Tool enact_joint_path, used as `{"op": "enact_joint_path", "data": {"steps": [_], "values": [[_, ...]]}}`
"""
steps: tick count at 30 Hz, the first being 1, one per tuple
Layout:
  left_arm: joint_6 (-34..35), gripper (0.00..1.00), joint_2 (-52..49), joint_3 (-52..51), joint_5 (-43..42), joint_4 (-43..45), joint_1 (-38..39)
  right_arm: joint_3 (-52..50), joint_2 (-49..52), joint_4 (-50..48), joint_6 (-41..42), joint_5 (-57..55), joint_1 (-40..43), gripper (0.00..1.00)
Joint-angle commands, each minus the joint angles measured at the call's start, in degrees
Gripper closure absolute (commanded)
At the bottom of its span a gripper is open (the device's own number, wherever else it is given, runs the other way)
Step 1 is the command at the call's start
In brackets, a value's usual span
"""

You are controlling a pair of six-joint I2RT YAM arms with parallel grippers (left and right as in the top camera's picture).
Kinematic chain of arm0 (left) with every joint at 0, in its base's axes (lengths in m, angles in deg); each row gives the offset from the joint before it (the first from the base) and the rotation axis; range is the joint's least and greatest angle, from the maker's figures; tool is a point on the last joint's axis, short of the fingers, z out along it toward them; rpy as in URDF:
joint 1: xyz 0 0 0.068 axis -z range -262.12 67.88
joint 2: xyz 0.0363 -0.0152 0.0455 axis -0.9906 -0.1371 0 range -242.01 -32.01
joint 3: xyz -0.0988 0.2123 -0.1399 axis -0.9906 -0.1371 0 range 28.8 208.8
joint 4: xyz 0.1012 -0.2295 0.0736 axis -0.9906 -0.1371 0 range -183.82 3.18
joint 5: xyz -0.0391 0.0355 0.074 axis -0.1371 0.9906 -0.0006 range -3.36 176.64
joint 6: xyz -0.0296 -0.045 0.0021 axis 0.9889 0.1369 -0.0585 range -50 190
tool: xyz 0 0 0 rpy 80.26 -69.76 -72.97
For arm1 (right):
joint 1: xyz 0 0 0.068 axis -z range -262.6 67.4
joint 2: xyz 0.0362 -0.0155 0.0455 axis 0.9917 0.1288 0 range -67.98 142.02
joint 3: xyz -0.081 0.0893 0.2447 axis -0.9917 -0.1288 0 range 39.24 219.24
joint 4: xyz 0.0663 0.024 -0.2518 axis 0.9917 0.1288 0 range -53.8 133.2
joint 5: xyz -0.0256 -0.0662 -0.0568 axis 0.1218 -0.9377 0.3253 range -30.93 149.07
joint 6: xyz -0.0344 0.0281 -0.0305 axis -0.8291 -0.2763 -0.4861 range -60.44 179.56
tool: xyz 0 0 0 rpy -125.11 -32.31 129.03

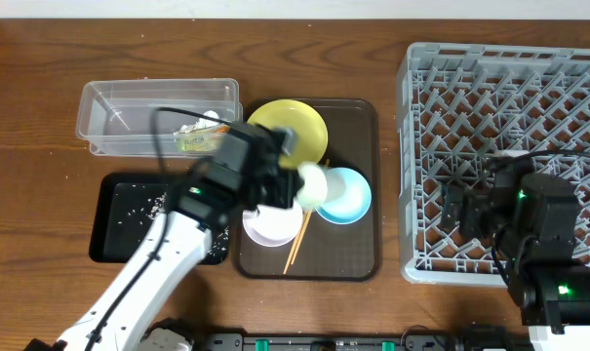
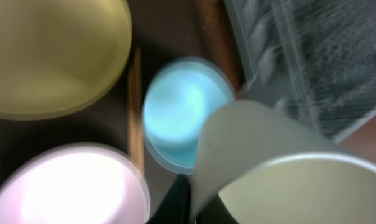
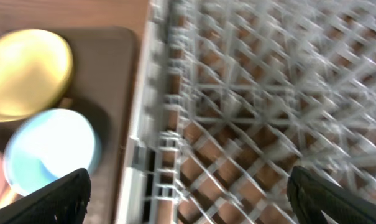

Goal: Sort waste into correct bins and load items into the dishwasher rack
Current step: 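Lift the white cup with the left gripper toward the right gripper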

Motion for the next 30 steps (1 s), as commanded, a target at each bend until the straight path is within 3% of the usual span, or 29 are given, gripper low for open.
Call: {"op": "enact_joint_path", "data": {"steps": [1,7,11,18,24,30], "values": [[8.8,0.94,-1.9,0.7,-14.6,5.0,-5.1,1.0,0.7,-1.4,-5.9,15.2,0.3,0.01],[19.0,0.94,-11.3,0.7,-39.6,22.0,-8.2,0.6,5.2,-1.0,-11.9,36.5,0.3,0.01],[24.2,0.94,-16.3,0.7,-49.0,29.5,-7.0,0.3,10.0,-1.2,-16.4,46.2,0.3,0.01],[25.4,0.94,-17.6,0.7,-51.3,30.6,-4.7,0.3,19.6,-6.9,-24.7,60.0,0.3,0.01],[26.0,0.94,-17.6,0.7,-51.3,30.6,-2.5,0.3,25.6,-16.6,-24.9,70.3,0.3,0.01],[26.3,0.94,-17.6,0.7,-51.2,30.6,-1.1,0.3,26.8,-20.1,-24.8,75.3,0.3,0.13]]}}
